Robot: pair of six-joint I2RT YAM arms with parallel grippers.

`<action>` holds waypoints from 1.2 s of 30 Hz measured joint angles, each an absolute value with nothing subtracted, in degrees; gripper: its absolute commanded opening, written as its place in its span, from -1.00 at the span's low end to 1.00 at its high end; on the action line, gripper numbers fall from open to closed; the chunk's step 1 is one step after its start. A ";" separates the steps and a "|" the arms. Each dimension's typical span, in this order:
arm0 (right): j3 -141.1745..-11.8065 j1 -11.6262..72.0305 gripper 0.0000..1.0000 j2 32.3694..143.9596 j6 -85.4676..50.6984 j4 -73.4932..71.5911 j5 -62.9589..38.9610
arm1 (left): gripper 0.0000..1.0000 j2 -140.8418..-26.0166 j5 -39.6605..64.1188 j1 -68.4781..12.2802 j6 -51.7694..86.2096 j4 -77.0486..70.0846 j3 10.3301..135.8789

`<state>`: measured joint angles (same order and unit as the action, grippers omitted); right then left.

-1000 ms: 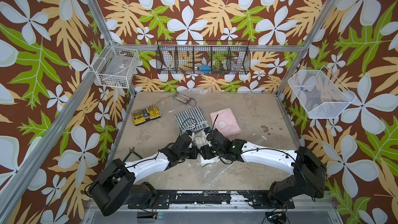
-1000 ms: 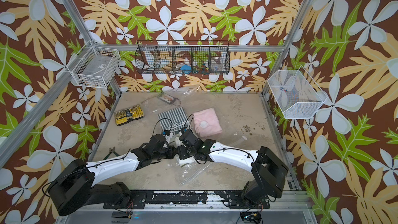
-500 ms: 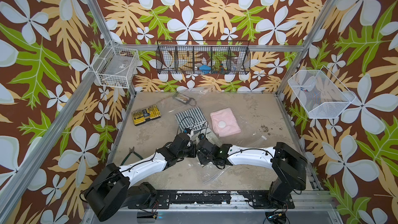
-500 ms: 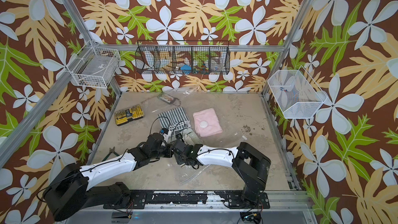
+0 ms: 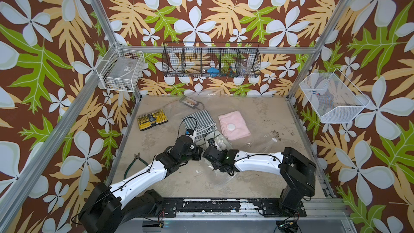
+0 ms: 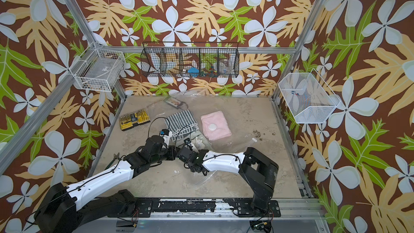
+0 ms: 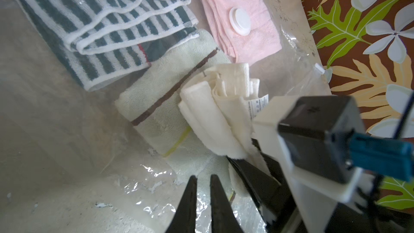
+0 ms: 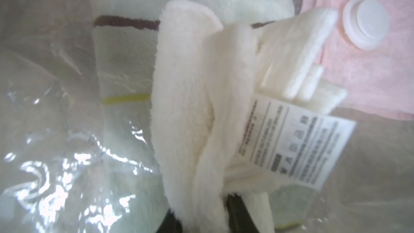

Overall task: Place the folded towel into the vacuum bag
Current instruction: Pick up the towel from the vacuum bag, then adjust the vacuum bag at the center of the board, then open the vacuum bag at the center of the board.

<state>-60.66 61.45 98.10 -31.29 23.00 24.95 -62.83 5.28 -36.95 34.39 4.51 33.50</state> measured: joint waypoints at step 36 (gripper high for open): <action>-51.64 40.58 -0.59 76.93 -34.92 15.57 -5.30 | -0.02 -66.50 5.26 -49.30 29.32 9.04 43.62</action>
